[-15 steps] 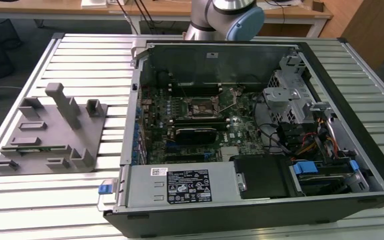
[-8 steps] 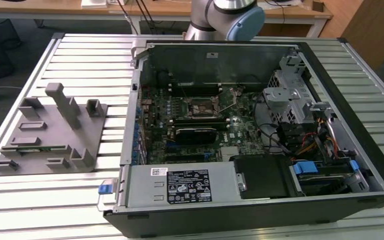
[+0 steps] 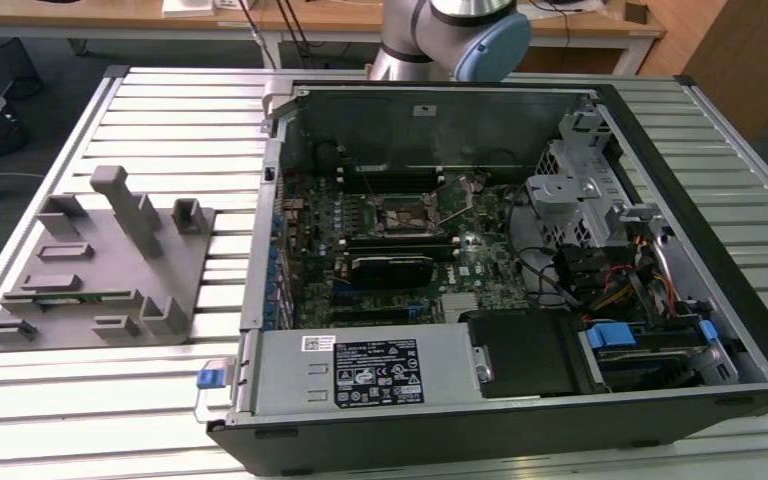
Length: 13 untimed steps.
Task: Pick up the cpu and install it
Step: 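Pick up the cpu and move it towards the insertion slot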
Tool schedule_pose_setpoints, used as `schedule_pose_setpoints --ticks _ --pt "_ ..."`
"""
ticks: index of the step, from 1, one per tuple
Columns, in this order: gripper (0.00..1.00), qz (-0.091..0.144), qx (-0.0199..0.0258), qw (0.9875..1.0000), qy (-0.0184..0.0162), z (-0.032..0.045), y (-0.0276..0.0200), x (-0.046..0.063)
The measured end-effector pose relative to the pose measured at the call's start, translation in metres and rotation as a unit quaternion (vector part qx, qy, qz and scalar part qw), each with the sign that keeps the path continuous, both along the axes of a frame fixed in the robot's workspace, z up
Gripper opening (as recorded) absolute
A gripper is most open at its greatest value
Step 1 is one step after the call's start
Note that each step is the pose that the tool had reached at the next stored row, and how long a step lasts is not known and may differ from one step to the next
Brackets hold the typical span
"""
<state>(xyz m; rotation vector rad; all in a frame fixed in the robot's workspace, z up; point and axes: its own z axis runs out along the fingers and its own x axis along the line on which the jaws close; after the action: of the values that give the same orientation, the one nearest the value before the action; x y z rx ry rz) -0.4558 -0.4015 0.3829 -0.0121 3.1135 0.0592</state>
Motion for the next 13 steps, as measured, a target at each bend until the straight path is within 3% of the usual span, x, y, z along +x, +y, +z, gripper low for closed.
schedule_pose_setpoints --ticks 13 --pt "0.55 0.000 0.0000 1.0000 0.0000 0.0000 0.0001 0.032"
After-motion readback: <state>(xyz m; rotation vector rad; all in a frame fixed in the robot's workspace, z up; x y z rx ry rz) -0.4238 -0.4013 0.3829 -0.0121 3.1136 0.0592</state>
